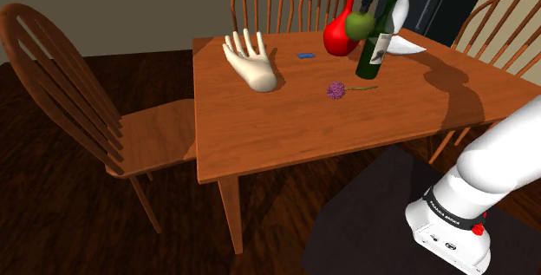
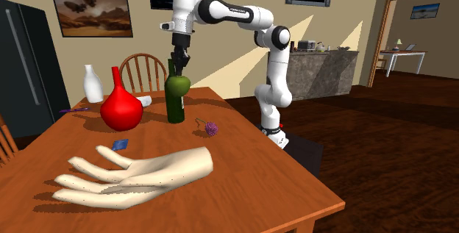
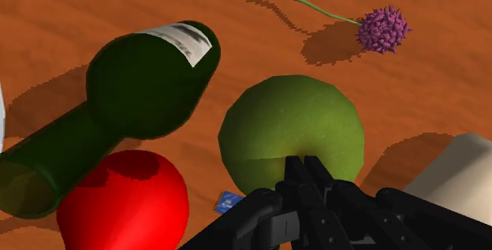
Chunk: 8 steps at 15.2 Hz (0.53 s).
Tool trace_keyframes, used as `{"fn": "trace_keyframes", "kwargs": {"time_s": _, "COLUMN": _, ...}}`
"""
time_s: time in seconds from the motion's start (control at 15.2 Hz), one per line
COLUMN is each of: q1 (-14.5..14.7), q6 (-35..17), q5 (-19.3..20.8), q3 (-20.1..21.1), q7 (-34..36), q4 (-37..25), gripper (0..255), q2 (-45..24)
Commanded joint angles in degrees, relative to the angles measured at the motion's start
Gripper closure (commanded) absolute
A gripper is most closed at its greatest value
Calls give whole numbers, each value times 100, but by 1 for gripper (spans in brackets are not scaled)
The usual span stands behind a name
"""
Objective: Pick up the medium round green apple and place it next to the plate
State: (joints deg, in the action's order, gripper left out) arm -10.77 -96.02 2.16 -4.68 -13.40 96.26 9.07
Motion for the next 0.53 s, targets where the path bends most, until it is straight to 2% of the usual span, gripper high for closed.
{"fn": "trace_keyframes", "kwargs": {"time_s": 0.0, "q1": -117, "q6": -46, "q5": -11, "q3": -171, "q7": -293, "q4": 93, "gripper": 255, "q2": 57}}
{"fn": "trace_keyframes", "kwargs": {"time_s": 0.46, "q1": -502, "q6": -45, "q5": -56, "q3": -768, "q7": -1276, "q4": 115, "gripper": 255, "q2": 100}}
